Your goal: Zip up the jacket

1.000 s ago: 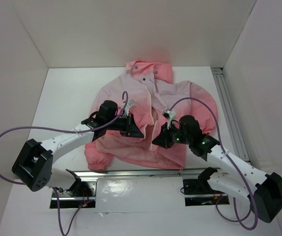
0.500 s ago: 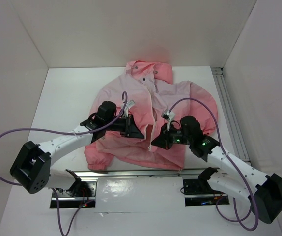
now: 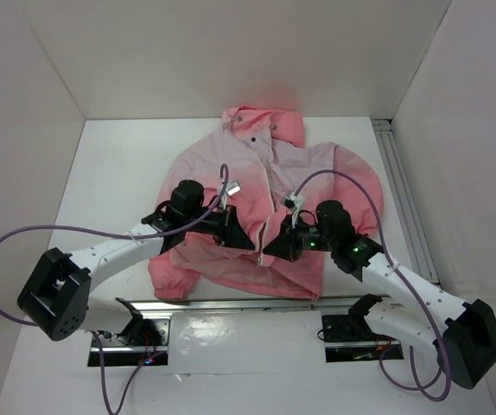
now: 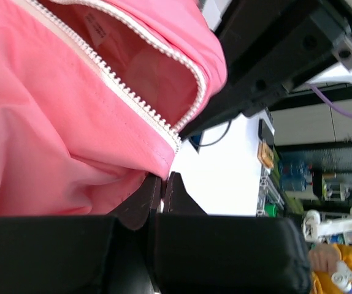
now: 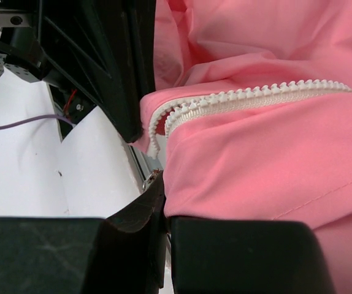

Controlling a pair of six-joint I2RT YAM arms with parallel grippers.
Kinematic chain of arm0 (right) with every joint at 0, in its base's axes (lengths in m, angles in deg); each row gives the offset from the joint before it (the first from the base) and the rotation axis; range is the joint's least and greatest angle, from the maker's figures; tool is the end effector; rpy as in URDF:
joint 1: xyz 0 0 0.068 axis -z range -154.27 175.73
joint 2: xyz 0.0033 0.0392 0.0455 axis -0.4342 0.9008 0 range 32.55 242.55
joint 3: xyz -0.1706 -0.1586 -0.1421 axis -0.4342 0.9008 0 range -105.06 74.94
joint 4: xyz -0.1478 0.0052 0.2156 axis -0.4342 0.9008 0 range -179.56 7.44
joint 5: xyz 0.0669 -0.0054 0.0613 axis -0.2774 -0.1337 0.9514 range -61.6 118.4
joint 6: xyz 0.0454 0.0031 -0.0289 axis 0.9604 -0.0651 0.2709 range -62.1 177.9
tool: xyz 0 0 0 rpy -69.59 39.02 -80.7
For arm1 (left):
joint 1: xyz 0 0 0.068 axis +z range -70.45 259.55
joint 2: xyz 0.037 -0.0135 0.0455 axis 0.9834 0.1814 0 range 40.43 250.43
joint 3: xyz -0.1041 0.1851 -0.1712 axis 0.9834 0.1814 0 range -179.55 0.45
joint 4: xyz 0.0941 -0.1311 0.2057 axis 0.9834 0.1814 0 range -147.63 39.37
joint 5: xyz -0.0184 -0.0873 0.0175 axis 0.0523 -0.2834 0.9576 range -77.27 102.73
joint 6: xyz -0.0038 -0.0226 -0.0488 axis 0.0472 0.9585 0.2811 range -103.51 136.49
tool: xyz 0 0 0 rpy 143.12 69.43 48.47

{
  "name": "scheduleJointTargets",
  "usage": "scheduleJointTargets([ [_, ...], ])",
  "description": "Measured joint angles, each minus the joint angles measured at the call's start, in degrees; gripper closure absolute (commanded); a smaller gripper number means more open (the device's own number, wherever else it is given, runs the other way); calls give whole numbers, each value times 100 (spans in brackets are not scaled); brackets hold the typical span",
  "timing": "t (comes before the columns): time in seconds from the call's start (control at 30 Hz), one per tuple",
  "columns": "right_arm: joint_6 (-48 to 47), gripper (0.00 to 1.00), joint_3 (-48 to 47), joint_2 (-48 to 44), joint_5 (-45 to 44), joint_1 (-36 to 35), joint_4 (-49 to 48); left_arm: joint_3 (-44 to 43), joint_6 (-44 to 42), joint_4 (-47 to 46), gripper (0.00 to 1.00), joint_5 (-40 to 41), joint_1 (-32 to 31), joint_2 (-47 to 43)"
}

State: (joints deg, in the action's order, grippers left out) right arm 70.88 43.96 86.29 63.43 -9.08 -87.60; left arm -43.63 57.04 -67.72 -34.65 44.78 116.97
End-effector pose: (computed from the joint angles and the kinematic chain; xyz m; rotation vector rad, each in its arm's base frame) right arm 0.1579 0.1347 0.2438 -0.8001 1.9463 1.1301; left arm 0.2217 -0.1858 0.2520 0.5170 2.1561 -1.6095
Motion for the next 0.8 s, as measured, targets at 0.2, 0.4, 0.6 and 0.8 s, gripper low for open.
scheduleJointTargets([
  [0.2,0,100,-15,-142,170,138,-26,114,-127,-448,100,-448,11,2],
  [0.4,0,100,-20,-157,341,223,-35,146,-116,-822,100,-754,11,55],
  [0.6,-7,100,-22,-162,452,223,-31,208,-118,-949,100,-807,11,61],
  [0.8,-11,100,-70,-310,479,223,4,221,-79,-1154,100,-837,39,256],
])
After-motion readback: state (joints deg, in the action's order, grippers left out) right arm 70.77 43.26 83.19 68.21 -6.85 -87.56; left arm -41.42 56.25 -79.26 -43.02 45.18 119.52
